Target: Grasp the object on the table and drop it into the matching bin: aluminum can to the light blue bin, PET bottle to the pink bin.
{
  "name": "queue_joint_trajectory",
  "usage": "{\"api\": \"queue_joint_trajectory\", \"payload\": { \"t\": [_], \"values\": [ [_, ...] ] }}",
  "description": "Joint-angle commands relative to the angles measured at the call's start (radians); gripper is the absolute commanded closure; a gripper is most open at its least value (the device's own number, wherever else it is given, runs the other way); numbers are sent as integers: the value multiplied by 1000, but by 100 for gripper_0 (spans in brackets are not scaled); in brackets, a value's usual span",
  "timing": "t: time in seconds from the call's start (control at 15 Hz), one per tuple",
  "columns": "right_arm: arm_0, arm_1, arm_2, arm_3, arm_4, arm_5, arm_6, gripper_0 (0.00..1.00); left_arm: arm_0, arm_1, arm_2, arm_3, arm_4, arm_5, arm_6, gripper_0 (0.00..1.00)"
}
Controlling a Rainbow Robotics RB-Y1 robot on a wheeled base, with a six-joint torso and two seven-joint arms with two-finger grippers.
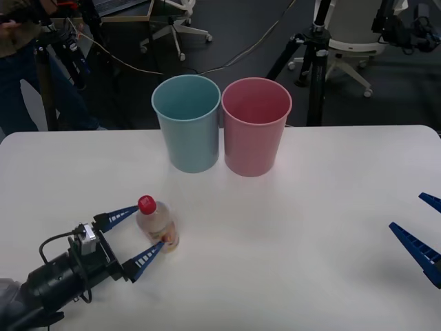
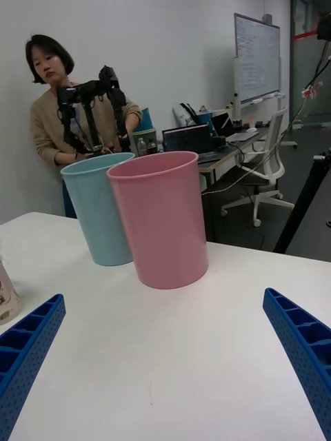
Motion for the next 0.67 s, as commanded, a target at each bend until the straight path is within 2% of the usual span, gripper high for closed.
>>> {"api": "queue_joint_trajectory", "payload": {
  "t": [0.07, 0.4, 0.47, 0.53, 0.6, 0.67],
  "values": [
    [0, 0, 0, 0, 0, 0, 0, 0, -29, 0, -85, -1, 56, 66, 0, 0],
    [0, 0, 0, 0, 0, 0, 0, 0, -63, 0, -145, -1, 77, 118, 3, 1],
    [0, 0, 0, 0, 0, 0, 0, 0, -63, 0, -147, -1, 77, 116, 5, 17],
    [0, 0, 0, 0, 0, 0, 0, 0, -63, 0, -145, -1, 77, 118, 8, 79],
    [0, 0, 0, 0, 0, 0, 0, 0, -61, 0, -145, -1, 77, 121, 14, 100],
    [0, 0, 0, 0, 0, 0, 0, 0, -61, 0, -145, -1, 77, 124, 15, 100]
  ]
}}
